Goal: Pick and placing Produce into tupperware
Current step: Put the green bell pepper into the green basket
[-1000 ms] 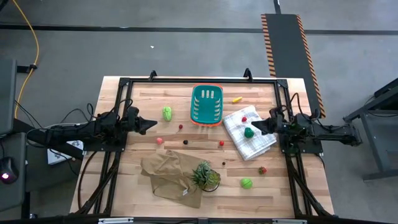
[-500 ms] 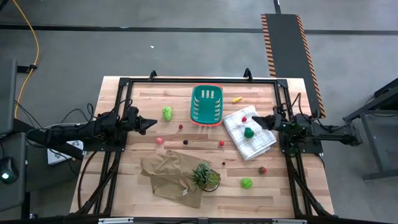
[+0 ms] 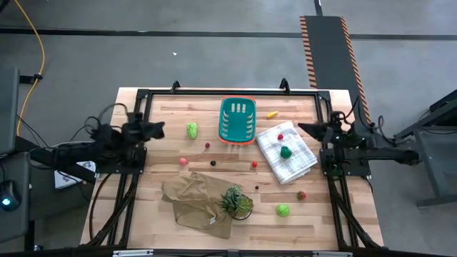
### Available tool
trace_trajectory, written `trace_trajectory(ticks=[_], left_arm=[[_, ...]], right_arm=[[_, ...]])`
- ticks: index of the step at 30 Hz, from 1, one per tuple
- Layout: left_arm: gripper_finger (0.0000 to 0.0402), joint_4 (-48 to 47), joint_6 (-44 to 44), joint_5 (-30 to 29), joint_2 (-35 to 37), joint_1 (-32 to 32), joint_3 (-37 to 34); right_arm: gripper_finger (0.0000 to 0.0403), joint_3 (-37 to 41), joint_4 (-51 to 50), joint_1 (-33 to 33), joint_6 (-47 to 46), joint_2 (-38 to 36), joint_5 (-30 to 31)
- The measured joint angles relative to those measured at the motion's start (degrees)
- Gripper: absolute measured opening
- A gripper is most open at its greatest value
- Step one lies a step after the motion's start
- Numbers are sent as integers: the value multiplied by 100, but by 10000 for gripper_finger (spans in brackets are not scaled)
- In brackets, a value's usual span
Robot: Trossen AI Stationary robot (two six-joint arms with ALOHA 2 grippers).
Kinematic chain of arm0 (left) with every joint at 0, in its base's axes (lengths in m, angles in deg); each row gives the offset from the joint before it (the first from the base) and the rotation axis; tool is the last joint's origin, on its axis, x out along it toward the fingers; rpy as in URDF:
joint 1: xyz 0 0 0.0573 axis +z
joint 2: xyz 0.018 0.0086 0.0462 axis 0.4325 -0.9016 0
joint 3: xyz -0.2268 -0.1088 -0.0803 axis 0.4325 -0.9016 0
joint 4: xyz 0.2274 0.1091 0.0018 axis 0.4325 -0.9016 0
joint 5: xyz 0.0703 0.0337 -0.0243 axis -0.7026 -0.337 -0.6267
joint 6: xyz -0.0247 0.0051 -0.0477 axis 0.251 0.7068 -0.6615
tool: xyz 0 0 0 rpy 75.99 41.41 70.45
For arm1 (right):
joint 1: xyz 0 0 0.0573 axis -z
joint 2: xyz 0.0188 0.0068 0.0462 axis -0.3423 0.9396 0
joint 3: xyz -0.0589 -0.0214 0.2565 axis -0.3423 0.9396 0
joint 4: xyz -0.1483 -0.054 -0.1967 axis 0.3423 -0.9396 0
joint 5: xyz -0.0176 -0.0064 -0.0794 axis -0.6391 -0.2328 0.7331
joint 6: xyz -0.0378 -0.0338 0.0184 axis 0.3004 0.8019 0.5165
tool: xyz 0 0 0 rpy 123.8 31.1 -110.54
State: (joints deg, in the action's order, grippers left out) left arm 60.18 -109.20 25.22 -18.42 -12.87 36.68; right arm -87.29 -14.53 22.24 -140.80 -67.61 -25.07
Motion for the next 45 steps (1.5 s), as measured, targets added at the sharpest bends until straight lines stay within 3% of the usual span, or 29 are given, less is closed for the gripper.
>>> trace_trajectory(ticks=[6, 12, 18, 26, 30, 35, 40, 45], left_arm=[[1, -658, 1164, -41, -176, 0, 1047], [1, -2569, 2052, -42, -770, 0, 2561], [1, -4244, 2966, 51, -1806, 0, 4054], [8, -5620, 3941, 70, -3269, 0, 5601], [53, -6237, 4510, 68, -3853, 0, 6177], [134, -6623, 4566, 102, -4306, 0, 6526], [193, -6641, 4529, 360, -4611, 0, 6513], [225, -6804, 4538, 435, -4964, 0, 6505]], right_arm=[[0, -1274, -988, 0, 875, 849, 208], [0, -2387, -1291, 0, 1892, 1715, -63], [8, -3315, -2050, 0, 2077, 2616, -314], [102, -4349, -3610, 0, 1595, 3933, -502], [160, -4808, -4515, 0, 1250, 4553, -565], [206, -5282, -5615, 0, 280, 5200, -690], [210, -5496, -6400, 0, -375, 5746, -710], [205, -5503, -7297, 0, -123, 6377, -934]])
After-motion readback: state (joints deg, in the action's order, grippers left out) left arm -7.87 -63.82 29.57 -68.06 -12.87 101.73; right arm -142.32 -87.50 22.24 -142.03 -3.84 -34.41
